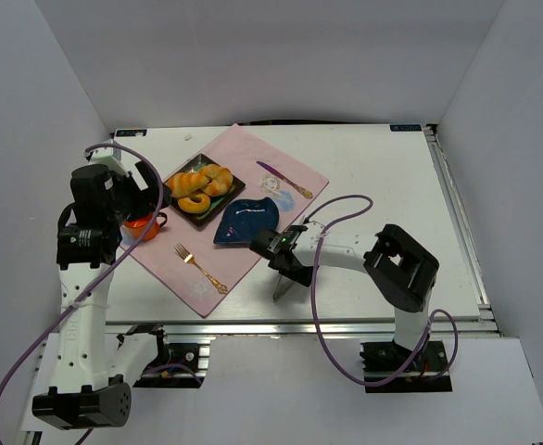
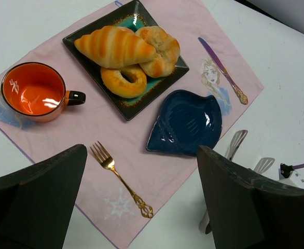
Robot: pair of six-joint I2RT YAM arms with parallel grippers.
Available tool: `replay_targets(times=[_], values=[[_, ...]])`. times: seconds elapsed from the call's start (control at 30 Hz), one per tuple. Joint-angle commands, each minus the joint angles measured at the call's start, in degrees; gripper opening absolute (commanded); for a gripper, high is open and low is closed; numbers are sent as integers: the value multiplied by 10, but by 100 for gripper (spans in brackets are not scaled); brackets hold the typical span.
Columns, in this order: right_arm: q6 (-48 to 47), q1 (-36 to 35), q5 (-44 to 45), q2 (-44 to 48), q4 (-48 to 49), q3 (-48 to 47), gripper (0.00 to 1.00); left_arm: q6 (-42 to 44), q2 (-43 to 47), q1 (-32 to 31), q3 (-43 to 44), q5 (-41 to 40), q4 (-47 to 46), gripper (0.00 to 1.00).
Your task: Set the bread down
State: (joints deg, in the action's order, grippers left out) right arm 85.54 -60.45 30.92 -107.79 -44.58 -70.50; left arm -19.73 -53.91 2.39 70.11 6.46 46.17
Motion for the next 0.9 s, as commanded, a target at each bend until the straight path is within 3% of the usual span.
replay_targets(times=[0.0,0.2,0.43,0.57,0.67,0.87], values=[[46,2,-9,-16,41,28,77,8,6,-1,-1,-5,2,98],[66,3,-17,-22,49,31,63,7,10,-2,-7,-7,2,98],[66,3,-4,-16,27,21,57,13,12,-2,-5,-12,11,98],[-1,3,27,32,5,33,51,18,11,-2,-3,-12,17,98],[-64,3,50,121,-1,64,46,20,14,-2,-9,-15,16,98],[-234,3,53,241,-22,84,47,15,14,-2,-18,-11,11,98]])
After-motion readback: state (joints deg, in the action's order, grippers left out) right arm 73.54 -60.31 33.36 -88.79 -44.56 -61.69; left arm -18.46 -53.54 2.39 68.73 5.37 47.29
